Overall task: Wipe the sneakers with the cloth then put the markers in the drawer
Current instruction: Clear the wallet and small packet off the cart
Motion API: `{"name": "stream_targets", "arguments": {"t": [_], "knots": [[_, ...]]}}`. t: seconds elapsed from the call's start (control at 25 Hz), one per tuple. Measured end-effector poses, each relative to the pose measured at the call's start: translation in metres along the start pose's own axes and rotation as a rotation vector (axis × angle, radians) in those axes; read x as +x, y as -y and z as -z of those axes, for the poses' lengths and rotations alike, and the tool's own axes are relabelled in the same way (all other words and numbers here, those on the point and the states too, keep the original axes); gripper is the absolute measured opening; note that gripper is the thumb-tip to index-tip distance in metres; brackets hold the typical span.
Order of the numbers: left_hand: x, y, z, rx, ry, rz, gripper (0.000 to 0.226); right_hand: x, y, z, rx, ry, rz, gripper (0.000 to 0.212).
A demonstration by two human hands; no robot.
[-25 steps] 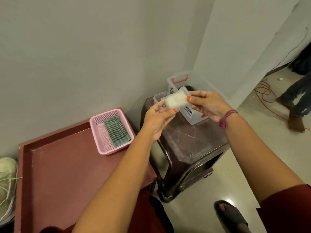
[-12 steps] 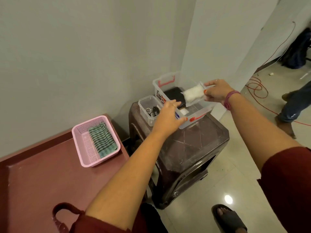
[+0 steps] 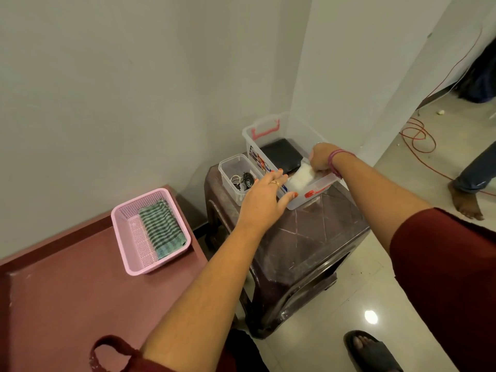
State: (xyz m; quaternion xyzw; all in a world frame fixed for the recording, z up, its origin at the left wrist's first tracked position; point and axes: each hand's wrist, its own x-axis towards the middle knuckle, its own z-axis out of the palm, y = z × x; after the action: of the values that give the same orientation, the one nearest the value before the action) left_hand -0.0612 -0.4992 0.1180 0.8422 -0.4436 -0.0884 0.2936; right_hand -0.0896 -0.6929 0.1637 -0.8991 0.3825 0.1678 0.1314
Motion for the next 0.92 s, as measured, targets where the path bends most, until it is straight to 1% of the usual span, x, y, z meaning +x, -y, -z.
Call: {"name": "stream_targets", "arguments": {"t": [0.08,0.16,0.28,0.44,0.52,0.64,0.72,0.76,0.84,0.92], "knots": [[0.0,0.001,-0.002,-0.005,-0.014,0.005,0.056,0.002,0.0,-0.003,-0.071,0.012,-0.023,0.018],[0.001,0.001,-0.002,-0.003,-0.018,0.006,0.057,0.002,0.0,-0.006,-0.143,0.03,-0.04,0.022],[0.001,0.003,-0.003,0.001,-0.011,0.009,0.057,0.004,0.0,-0.012,-0.198,0.017,-0.049,0.024],[0.0,0.001,-0.004,0.013,-0.01,0.012,0.057,0.005,0.001,-0.017,-0.209,-0.025,-0.052,0.027],[-0.002,0.0,-0.004,0.031,0.007,0.019,0.058,0.002,0.002,-0.013,-0.197,-0.05,-0.044,0.024],[-0.007,-0.003,-0.002,0.053,0.083,0.006,0.062,-0.005,0.001,-0.001,-0.137,-0.115,-0.027,0.015],[-0.012,-0.004,0.003,0.063,0.149,-0.02,0.066,-0.012,0.001,0.006,-0.043,-0.179,-0.017,0.015],[-0.016,-0.005,0.007,0.054,0.157,-0.031,0.066,-0.015,0.003,0.009,0.019,-0.22,-0.011,0.015],[-0.029,-0.004,0.016,-0.023,0.1,-0.032,0.061,-0.026,0.011,0.013,0.146,-0.295,0.014,0.013],[-0.046,0.001,0.028,-0.115,-0.012,-0.029,0.054,-0.042,0.026,0.014,0.27,-0.379,0.058,0.014]]}}
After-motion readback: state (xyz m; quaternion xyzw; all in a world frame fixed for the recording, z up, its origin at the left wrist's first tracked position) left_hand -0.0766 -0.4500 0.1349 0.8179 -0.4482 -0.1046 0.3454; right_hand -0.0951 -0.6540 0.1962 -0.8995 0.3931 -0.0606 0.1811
